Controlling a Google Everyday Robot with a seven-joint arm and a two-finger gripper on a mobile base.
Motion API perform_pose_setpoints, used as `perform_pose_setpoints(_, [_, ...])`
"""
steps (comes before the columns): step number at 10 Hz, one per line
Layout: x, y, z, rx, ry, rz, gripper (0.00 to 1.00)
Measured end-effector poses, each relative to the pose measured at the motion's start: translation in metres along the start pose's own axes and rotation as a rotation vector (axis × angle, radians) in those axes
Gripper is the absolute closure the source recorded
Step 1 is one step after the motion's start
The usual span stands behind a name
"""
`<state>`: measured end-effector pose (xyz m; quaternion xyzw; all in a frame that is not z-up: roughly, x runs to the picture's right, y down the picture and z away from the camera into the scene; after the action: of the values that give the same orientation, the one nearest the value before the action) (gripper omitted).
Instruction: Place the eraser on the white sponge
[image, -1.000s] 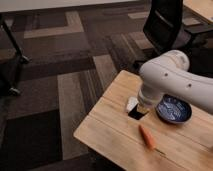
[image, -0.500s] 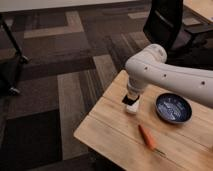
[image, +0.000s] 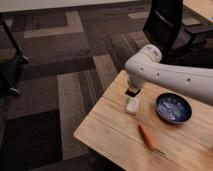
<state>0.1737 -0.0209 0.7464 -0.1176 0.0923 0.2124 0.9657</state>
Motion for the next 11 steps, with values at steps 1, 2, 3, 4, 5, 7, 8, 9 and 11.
perform_pose_setpoints(1, [0.003,-0.004,0.006,0.017,0.009,0.000,1.00])
perform_pose_setpoints(2, [0.005,-0.001,0.012,0.019,0.011,-0.005,1.00])
perform_pose_setpoints(3, [0.002,0.006,0.017,0.016,0.010,-0.017,1.00])
perform_pose_setpoints(4, [0.000,0.012,0.021,0.020,0.012,-0.033,1.00])
perform_pose_setpoints(5, [0.002,0.015,0.022,0.032,0.022,-0.042,1.00])
perform_pose_setpoints(7, [0.009,0.019,0.021,0.052,0.039,-0.047,1.00])
perform_pose_setpoints(8, [0.015,0.022,0.021,0.060,0.048,-0.044,1.00])
perform_pose_setpoints(9, [0.020,0.027,0.020,0.069,0.054,-0.042,1.00])
perform_pose_setpoints(11, [0.029,0.050,0.016,0.089,0.057,-0.055,1.00])
